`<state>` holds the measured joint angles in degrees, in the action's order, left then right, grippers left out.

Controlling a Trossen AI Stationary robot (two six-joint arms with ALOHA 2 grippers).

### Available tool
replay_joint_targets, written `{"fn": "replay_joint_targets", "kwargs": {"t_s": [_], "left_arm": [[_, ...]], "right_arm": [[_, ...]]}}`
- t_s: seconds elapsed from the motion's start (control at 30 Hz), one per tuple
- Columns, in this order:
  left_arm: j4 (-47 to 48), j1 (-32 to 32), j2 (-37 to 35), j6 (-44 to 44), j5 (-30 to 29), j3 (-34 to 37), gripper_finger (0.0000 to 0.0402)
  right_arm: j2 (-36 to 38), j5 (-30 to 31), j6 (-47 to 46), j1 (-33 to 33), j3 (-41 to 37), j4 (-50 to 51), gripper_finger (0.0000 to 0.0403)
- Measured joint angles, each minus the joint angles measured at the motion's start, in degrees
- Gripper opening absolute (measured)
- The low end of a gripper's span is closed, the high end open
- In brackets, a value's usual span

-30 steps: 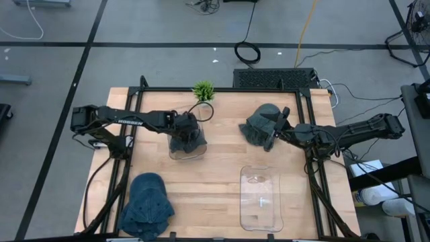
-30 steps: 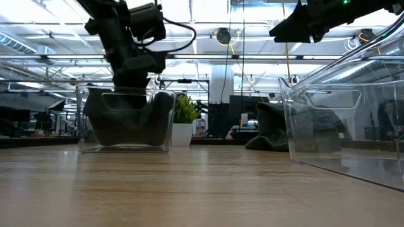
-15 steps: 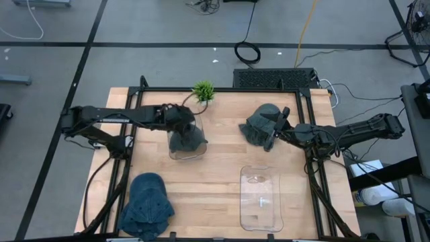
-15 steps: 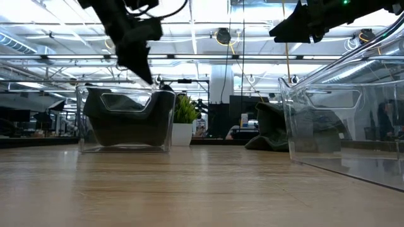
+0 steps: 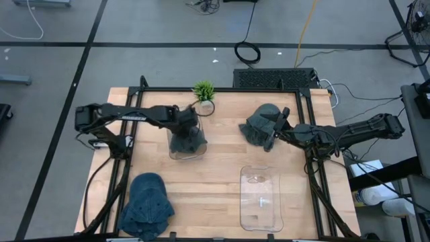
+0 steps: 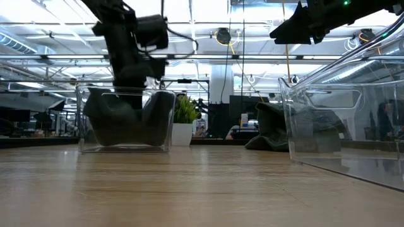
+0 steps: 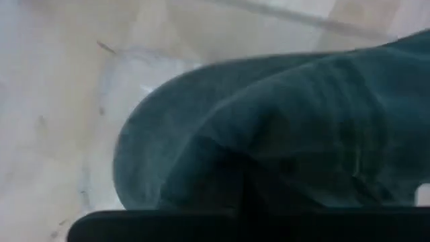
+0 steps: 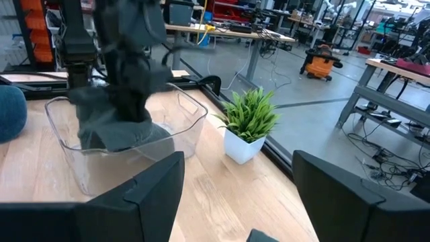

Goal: Pick & Place hat
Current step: Put the black cap into the top transparent bin

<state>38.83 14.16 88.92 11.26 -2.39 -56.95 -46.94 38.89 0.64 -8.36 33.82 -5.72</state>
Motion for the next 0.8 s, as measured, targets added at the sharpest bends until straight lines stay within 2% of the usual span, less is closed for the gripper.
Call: {"fn": "replay_joint_targets", "kwargs": {"t_s": [0.2,0.33,0.57,0.7,0.8], "left_arm": [[-3.0,0.2,7.3,-1.6,2.8,0.0,0.0006],[-3.2,0.2,8.0,-2.2,4.8,0.0,0.0005],[-1.2,-0.5,-1.2,-2.1,3.0,0.0,0.0004],[-1.0,-0.8,-7.9,-2.0,-2.5,0.0,0.0006],[-1.0,-0.7,-10.2,-1.5,-5.8,0.0,0.0004]], "right_arm": [[0.0,0.0,0.0,0.0,0.0,0.0,0.0263],[0.0,0.0,0.0,0.0,0.0,0.0,0.0263],[0.0,0.0,0.0,0.0,0.0,0.0,0.0263],[0.0,0.0,-0.1,0.0,0.0,0.0,0.0263],[0.0,0.0,-0.2,0.0,0.0,0.0,0.0263]]}}
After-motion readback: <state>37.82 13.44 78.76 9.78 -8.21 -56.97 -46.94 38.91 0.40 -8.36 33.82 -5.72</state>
